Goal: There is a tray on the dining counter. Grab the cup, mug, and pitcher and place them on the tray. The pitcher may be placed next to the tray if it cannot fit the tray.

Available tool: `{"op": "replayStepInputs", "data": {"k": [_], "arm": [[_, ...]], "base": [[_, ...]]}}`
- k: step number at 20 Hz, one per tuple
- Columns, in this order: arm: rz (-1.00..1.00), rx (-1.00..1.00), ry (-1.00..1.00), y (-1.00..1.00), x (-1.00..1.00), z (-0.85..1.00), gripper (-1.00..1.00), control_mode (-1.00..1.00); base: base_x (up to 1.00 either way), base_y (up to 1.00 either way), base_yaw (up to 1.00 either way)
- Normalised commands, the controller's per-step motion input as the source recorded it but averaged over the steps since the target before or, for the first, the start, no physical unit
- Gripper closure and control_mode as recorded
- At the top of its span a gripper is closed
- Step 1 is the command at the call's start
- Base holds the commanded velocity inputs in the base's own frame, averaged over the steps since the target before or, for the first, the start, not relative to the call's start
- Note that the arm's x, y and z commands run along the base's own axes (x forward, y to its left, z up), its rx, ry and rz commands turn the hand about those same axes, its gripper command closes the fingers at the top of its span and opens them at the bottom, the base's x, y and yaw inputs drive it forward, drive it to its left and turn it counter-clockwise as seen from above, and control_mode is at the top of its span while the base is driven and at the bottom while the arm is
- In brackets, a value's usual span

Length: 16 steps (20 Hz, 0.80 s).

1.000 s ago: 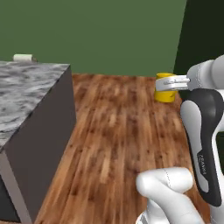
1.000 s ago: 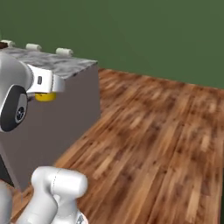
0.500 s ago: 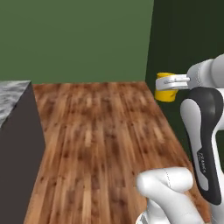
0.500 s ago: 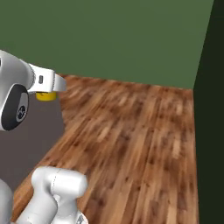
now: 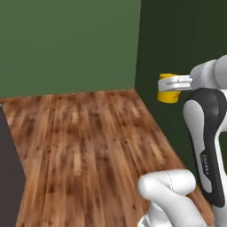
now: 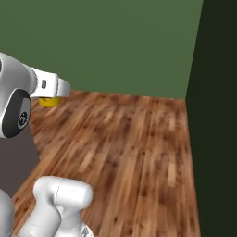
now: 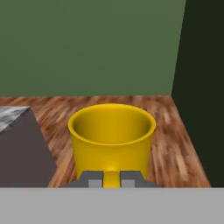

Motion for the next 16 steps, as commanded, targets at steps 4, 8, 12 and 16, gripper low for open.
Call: {"op": "replayStepInputs", "data": {"k": [4, 8, 12, 16], "arm": [[0.0, 0.0, 0.0, 0.0, 0.0, 0.0, 1.0, 1.0], [0.0, 0.0, 0.0, 0.0, 0.0, 0.0, 1.0, 1.0], [0.0, 0.0, 0.0, 0.0, 0.0, 0.0, 1.0, 1.0], [0.0, 0.0, 0.0, 0.0, 0.0, 0.0, 1.0, 1.0]], "base": [[1.0, 0.0, -0.19], [1.0, -0.07, -0.17], [1.0, -0.21, -0.11], [1.0, -0.12, -0.07]]}}
